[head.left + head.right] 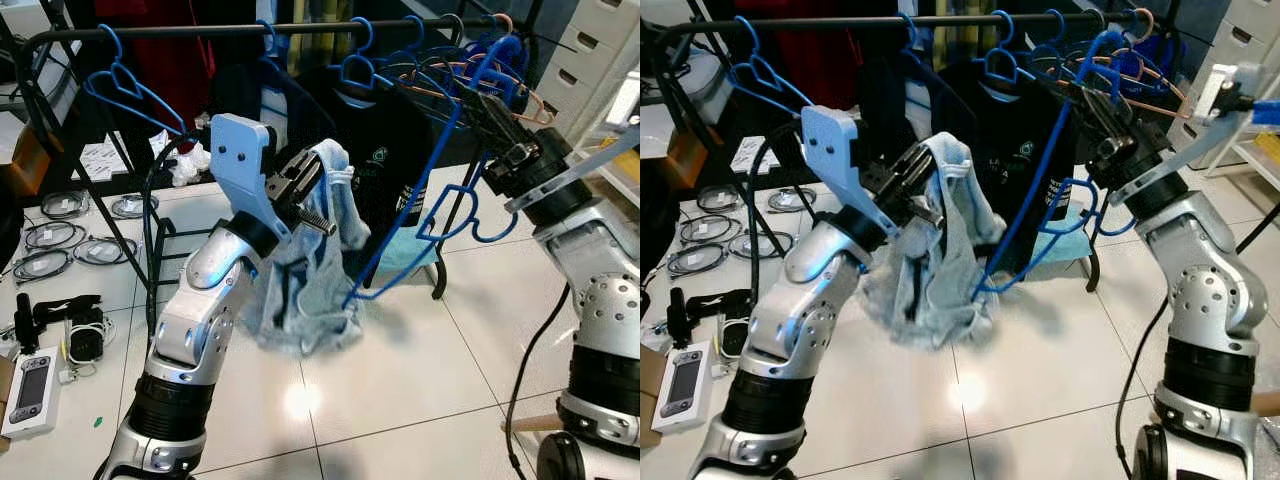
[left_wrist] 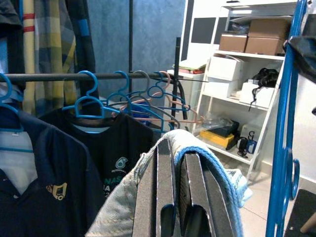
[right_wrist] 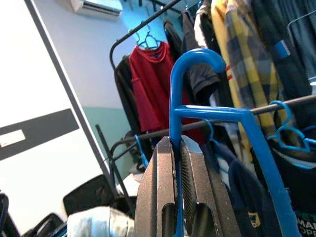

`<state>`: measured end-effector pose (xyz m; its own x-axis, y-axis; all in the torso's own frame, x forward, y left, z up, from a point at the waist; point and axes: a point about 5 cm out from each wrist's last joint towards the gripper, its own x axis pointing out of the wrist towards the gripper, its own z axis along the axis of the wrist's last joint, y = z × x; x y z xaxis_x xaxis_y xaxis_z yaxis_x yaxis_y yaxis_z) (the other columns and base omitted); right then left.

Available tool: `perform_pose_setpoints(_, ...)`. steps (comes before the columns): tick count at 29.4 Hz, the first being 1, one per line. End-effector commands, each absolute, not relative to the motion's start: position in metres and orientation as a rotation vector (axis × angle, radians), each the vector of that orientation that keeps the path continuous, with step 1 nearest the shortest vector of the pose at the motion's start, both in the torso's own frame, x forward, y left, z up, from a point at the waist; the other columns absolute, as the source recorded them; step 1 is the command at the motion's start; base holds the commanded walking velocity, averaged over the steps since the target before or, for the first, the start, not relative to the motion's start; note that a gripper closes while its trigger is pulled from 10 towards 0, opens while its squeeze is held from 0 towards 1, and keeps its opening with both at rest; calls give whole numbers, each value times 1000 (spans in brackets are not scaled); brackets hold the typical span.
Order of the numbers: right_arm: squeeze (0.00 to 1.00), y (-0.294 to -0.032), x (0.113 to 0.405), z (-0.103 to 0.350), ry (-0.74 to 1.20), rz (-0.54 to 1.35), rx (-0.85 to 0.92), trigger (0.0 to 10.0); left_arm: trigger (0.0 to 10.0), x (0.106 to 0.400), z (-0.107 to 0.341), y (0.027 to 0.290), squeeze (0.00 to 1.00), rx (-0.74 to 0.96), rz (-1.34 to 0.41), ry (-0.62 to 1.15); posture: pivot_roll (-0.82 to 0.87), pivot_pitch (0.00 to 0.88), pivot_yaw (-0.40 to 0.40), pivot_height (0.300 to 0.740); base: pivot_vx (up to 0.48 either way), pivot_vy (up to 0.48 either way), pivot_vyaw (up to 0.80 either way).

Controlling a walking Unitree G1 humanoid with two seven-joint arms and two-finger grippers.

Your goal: Hang hanger

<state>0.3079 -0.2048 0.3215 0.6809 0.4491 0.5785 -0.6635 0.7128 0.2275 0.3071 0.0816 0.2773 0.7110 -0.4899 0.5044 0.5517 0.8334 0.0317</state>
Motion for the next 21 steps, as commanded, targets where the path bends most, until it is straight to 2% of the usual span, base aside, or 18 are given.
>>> perform_pose_setpoints(1, 0, -209, 304, 330, -581, 642, 469, 0, 10000, 304, 278, 80, 0, -121, -596, -543, -86, 164, 29, 740, 0, 0, 0)
perform_pose_setpoints(12, 0, -229, 310, 336, -672, 503, 683, 0, 10000, 309, 290, 94, 0, -201, -507, -583, -81, 161, 31, 740, 0, 0, 0)
perform_pose_setpoints(14, 0, -231, 312, 333, -667, 472, 701, 0, 10000, 311, 298, 100, 0, -251, -466, -609, -83, 160, 32, 740, 0, 0, 0)
perform_pose_setpoints(17, 0, -237, 313, 325, -671, 418, 764, 0, 10000, 318, 319, 129, 0, -382, -312, -674, -80, 156, 36, 740, 0, 0, 0)
perform_pose_setpoints(21, 0, -242, 312, 325, -687, 411, 786, 0, 10000, 323, 322, 146, 0, -416, -230, -681, -80, 155, 36, 740, 0, 0, 0)
